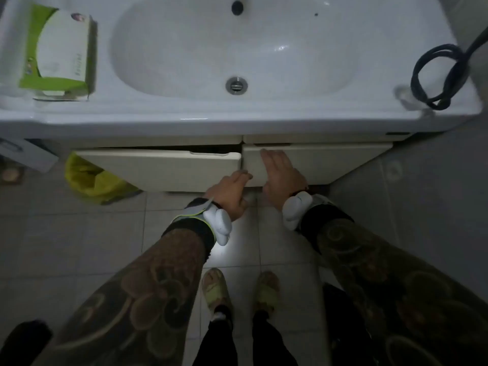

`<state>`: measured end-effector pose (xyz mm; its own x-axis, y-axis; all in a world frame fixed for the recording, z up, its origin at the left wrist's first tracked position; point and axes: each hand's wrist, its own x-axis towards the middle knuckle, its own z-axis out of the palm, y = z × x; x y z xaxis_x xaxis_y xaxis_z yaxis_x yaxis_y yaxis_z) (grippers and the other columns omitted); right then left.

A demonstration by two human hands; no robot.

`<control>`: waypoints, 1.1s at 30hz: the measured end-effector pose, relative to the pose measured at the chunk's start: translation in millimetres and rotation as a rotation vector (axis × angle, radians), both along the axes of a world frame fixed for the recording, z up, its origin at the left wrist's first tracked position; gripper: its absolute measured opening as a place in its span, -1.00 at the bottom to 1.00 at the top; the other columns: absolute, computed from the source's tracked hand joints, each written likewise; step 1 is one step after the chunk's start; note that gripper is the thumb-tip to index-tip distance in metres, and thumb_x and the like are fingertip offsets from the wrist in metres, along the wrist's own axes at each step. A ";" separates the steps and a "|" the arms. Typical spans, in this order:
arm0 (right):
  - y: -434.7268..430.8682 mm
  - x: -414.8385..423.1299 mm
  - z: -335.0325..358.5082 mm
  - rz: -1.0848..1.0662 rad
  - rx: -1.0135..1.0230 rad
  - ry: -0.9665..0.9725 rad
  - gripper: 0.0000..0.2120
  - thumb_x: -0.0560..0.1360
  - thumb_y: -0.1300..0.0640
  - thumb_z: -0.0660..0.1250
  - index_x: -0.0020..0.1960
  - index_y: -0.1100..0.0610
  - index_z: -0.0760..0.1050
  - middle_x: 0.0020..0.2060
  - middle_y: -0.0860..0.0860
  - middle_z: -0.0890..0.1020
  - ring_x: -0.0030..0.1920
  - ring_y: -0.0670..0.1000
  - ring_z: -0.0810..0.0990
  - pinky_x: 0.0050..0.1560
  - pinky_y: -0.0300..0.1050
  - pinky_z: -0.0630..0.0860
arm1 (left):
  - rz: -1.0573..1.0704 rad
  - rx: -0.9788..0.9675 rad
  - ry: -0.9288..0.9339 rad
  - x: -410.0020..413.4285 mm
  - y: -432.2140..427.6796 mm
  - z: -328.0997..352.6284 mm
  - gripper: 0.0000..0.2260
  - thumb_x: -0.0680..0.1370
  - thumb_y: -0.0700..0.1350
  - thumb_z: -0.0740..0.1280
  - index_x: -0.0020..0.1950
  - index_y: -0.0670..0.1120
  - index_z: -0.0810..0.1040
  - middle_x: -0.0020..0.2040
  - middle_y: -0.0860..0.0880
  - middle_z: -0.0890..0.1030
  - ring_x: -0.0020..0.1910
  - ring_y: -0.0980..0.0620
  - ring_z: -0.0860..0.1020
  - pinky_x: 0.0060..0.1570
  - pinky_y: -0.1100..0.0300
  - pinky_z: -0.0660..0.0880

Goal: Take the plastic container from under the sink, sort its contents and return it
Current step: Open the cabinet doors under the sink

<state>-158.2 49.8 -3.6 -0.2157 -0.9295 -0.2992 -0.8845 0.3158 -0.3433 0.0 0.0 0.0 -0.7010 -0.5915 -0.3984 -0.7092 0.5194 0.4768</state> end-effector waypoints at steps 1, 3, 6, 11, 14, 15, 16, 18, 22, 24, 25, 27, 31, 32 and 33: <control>-0.6 0.6 -0.9 -0.008 -0.040 0.027 -0.23 0.40 0.24 0.23 0.55 0.10 0.03 0.53 0.02 0.14 0.55 0.08 0.05 0.30 0.09 0.38 | -0.004 -0.010 -0.019 0.2 -1.8 -0.5 -0.42 0.49 -0.13 0.24 0.51 0.00 0.19 0.55 0.05 0.16 0.42 -0.09 0.32 0.22 -0.02 0.43; -2.5 -0.5 -4.2 -0.050 -0.070 0.058 -0.21 0.37 0.23 0.24 0.55 0.11 0.03 0.54 0.02 0.13 0.54 0.10 0.07 0.26 0.08 0.40 | 0.009 -0.021 -0.042 1.6 -3.3 -5.9 -0.42 0.49 -0.13 0.24 0.51 0.00 0.19 0.54 0.05 0.17 0.41 -0.09 0.32 0.19 -0.02 0.43; -8.9 0.5 -6.0 -0.045 -0.060 0.097 -0.17 0.31 0.19 0.28 0.53 0.12 0.07 0.51 0.04 0.18 0.50 0.14 0.14 0.17 0.08 0.46 | 0.012 -0.007 -0.054 -1.3 -0.2 -11.4 -0.43 0.49 -0.13 0.23 0.49 0.00 0.20 0.52 0.06 0.19 0.40 -0.08 0.33 0.17 -0.01 0.44; -10.9 1.7 1.6 -0.050 -0.094 0.136 -0.26 0.28 0.12 0.30 0.45 0.11 0.23 0.37 0.04 0.36 0.31 0.16 0.34 0.17 0.01 0.38 | 0.088 -0.032 -0.041 -7.4 4.4 -14.4 -0.56 0.49 -0.14 0.22 0.39 -0.04 0.35 0.43 0.01 0.32 0.35 -0.07 0.35 0.11 0.02 0.46; -0.3 1.2 7.6 0.004 -0.082 0.189 -0.38 0.34 0.09 0.28 0.39 0.13 0.32 0.30 0.07 0.42 0.25 0.16 0.37 0.15 0.01 0.36 | 0.259 -0.030 -0.047 -9.4 8.5 -14.3 -0.62 0.49 -0.12 0.23 0.30 -0.09 0.38 0.32 -0.09 0.38 0.26 -0.15 0.40 0.12 -0.06 0.49; 7.8 2.8 9.6 0.011 -0.086 0.201 -0.44 0.35 0.09 0.27 0.35 0.13 0.36 0.27 0.08 0.43 0.24 0.16 0.38 0.14 0.01 0.37 | 0.312 -0.034 -0.031 -11.1 11.2 -13.7 -0.62 0.48 -0.12 0.25 0.30 -0.11 0.37 0.29 -0.12 0.37 0.24 -0.18 0.42 0.11 -0.09 0.49; 17.3 3.0 10.6 0.006 -0.099 0.201 -0.49 0.36 0.09 0.26 0.31 0.13 0.41 0.24 0.08 0.46 0.22 0.16 0.40 0.13 0.01 0.38 | 0.352 -0.044 -0.001 -14.1 14.1 -12.7 -0.59 0.46 -0.12 0.26 0.30 -0.12 0.34 0.28 -0.13 0.36 0.21 -0.20 0.43 0.09 -0.10 0.50; 33.8 6.7 10.7 0.002 -0.132 0.197 -0.58 0.34 0.12 0.26 0.20 0.13 0.48 0.16 0.09 0.51 0.15 0.16 0.45 0.07 0.02 0.42 | 0.354 -0.053 0.086 -18.0 18.0 -10.5 -0.50 0.42 -0.12 0.29 0.36 -0.10 0.29 0.30 -0.13 0.33 0.21 -0.21 0.43 0.08 -0.10 0.51; 63.4 5.1 3.3 -0.005 -0.253 0.261 -0.76 0.25 0.19 0.37 -0.07 0.15 0.57 -0.12 0.12 0.59 -0.12 0.20 0.56 -0.15 0.01 0.48 | 0.142 0.157 0.105 -34.2 28.4 -3.1 -0.43 0.42 -0.04 0.38 0.42 -0.02 0.33 0.33 -0.10 0.48 0.24 -0.14 0.50 0.18 0.09 0.47; 74.9 3.3 3.6 0.003 -0.279 0.307 -0.84 0.24 0.17 0.43 -0.17 0.12 0.59 -0.23 0.08 0.61 -0.23 0.16 0.58 -0.21 -0.04 0.48 | 0.062 0.212 0.030 -43.2 37.9 0.1 -0.60 0.44 0.05 0.38 0.26 0.02 0.48 0.16 -0.05 0.63 0.13 -0.10 0.59 0.05 0.16 0.49; 79.6 1.1 6.8 0.022 -0.275 0.324 -0.90 0.26 0.14 0.41 -0.22 0.09 0.60 -0.28 0.05 0.61 -0.26 0.14 0.58 -0.21 -0.07 0.48 | 0.030 0.208 0.011 -48.8 44.5 2.1 -0.66 0.45 0.07 0.37 0.19 0.01 0.53 0.10 -0.04 0.65 0.09 -0.10 0.60 0.03 0.14 0.51; 80.7 -2.1 13.4 0.048 -0.218 0.360 -0.81 0.33 0.04 0.22 -0.28 0.07 0.59 -0.32 0.03 0.61 -0.27 0.11 0.59 -0.17 -0.09 0.49 | -0.023 0.197 -0.042 -55.5 56.4 3.8 -0.70 0.47 0.09 0.35 0.13 -0.02 0.56 0.05 -0.06 0.67 0.06 -0.12 0.60 0.06 0.07 0.53; 94.6 -34.7 12.9 -0.338 -0.011 0.201 -0.56 0.44 0.03 0.18 0.30 0.10 0.40 0.22 0.10 0.48 0.23 0.15 0.42 0.21 0.05 0.36 | -0.184 0.135 -0.214 -90.4 74.3 6.5 -0.62 0.51 0.10 0.30 0.21 -0.10 0.55 0.12 -0.12 0.63 0.11 -0.13 0.59 0.11 0.06 0.53; 100.8 -40.8 12.7 -0.458 -0.035 0.111 -0.44 0.45 0.01 0.24 0.42 0.13 0.27 0.32 0.13 0.38 0.32 0.15 0.35 0.29 0.06 0.32 | -0.213 0.133 -0.243 -99.6 76.6 7.6 -0.62 0.52 0.09 0.29 0.22 -0.11 0.54 0.13 -0.13 0.62 0.13 -0.13 0.58 0.12 0.07 0.51; 103.5 -42.0 15.4 -0.539 -0.050 0.038 -0.33 0.46 0.00 0.28 0.49 0.16 0.16 0.39 0.16 0.29 0.37 0.16 0.30 0.35 0.06 0.29 | -0.234 0.126 -0.257 -104.9 75.7 9.6 -0.62 0.52 0.08 0.29 0.23 -0.12 0.54 0.15 -0.13 0.62 0.14 -0.13 0.58 0.12 0.08 0.50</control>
<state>-200.2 153.3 11.8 -0.6759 -0.6967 -0.2403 -0.6137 0.7126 -0.3399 -104.9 75.7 9.6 -0.6789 -0.3621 -0.6387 -0.6833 0.6298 0.3693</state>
